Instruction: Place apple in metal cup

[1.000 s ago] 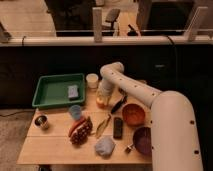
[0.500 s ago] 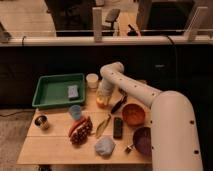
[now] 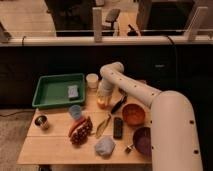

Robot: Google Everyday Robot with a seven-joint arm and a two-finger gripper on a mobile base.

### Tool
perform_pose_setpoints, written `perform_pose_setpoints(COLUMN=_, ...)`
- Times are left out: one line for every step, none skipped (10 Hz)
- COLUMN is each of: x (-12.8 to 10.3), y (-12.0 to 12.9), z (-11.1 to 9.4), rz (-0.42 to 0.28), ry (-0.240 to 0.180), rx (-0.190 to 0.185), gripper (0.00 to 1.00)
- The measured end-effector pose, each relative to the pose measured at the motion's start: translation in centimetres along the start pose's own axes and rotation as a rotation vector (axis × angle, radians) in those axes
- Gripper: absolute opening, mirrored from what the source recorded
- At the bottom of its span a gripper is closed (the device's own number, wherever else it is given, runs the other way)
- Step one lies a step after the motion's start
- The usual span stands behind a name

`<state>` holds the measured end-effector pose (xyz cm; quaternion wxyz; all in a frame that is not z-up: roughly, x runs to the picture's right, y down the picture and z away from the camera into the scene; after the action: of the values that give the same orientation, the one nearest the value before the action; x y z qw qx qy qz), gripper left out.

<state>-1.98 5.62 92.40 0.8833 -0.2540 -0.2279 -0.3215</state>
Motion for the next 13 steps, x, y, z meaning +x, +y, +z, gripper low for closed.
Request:
perform_pose_setpoints(x=0.0, y=-0.1, z=-0.2, rz=-0.001, ry=0.000, rx=0.000, gripper=0.11)
perform_pose_setpoints(x=-0.1, y=-0.1, z=-0.4, rz=-0.005, ry=-0.001, rx=-0.002, gripper=0.04)
perform_pose_setpoints(x=-0.3, y=-0.3, z=-0.7, rz=-0.011, ry=-0.002, rx=-0.003, gripper=0.00)
perform_pose_setpoints(x=-0.5, y=-0.5, z=-1.1, rz=-0.018, ry=-0.008, rx=-0.005, gripper=0.00)
perform_pose_setpoints(x=-0.7, y=-0.7, z=-1.4, rz=-0.025, ry=-0.015, rx=-0.004, gripper=0.00)
perform_pose_setpoints(x=-1.0, y=-0.8, z=-1.8, rz=-0.034, ry=-0.023, rx=-0.006, gripper=0.00)
perform_pose_setpoints(x=-1.3, y=-1.1, z=-2.4, rz=-0.049, ry=-0.032, rx=-0.007, gripper=0.00)
perform_pose_setpoints(x=-1.6, y=-1.4, z=-3.4, rz=-0.067, ry=-0.036, rx=-0.002, gripper=0.00)
perform_pose_setpoints(x=-1.9, y=-1.8, z=-4.2, rz=-0.084, ry=-0.039, rx=0.004, gripper=0.00)
perform_pose_setpoints(x=-2.5, y=-2.3, z=-5.6, rz=-0.118, ry=-0.042, rx=0.009, gripper=0.00)
perform_pose_setpoints(x=-2.8, y=-2.6, z=-6.3, rz=-0.139, ry=-0.044, rx=0.011, gripper=0.00)
perform_pose_setpoints(x=-3.3, y=-3.1, z=-7.1, rz=-0.162, ry=-0.046, rx=0.016, gripper=0.00)
perform_pose_setpoints(x=-3.8, y=-3.6, z=-7.8, rz=-0.192, ry=-0.050, rx=0.020, gripper=0.00)
